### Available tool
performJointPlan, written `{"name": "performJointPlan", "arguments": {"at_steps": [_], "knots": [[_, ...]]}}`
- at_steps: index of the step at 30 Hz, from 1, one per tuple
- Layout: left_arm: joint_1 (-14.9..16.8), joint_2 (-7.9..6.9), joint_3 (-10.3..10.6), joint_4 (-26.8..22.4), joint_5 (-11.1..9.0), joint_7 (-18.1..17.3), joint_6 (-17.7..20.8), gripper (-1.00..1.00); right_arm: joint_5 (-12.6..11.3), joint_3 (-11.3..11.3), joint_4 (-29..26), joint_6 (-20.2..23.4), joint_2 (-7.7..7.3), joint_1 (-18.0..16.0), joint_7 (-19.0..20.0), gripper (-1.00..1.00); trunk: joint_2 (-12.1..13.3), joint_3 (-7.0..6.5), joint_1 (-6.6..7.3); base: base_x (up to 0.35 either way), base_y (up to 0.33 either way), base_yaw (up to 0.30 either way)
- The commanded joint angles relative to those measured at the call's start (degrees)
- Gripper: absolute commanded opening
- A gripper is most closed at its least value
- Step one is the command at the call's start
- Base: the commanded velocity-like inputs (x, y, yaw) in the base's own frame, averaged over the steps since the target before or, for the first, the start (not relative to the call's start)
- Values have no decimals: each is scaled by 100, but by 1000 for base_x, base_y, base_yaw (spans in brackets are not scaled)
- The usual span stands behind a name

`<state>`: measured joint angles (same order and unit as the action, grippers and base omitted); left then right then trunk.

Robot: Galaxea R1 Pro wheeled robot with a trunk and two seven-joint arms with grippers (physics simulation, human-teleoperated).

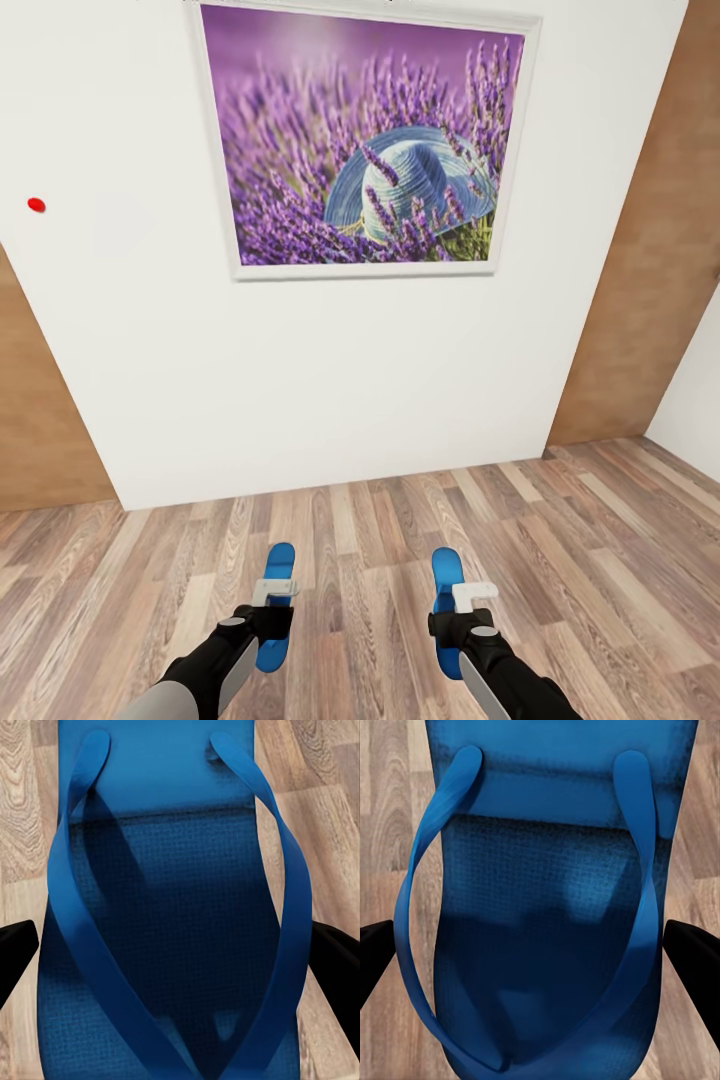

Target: In the bedroom, move the book from the bed onto either nightstand, and place the two sandals side by side next to the bed.

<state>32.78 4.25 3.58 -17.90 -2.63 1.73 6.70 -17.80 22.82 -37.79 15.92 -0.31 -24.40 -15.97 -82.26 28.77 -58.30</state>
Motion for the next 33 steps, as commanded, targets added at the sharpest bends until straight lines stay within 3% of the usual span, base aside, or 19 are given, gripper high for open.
{"name": "performJointPlan", "arguments": {"at_steps": [1,22,26,33], "knots": [[1,-3,37,-12,-24,19,33,-100,-39,29,-9,25,-5,-4,-47,-100,38,-12,23,0,0,11],[1,-1,34,3,-10,17,72,-100,-57,16,26,67,-16,-3,-17,-100,880,-434,484,0,0,1],[1,1,33,26,-5,19,98,-100,-62,15,222,65,-10,-3,-9,-100,1041,-506,572,0,0,0],[1,-26,21,480,-37,6,66,-100,-104,-4,715,5,-21,-3,-4,-100,1322,-632,726,0,0,0]]}}
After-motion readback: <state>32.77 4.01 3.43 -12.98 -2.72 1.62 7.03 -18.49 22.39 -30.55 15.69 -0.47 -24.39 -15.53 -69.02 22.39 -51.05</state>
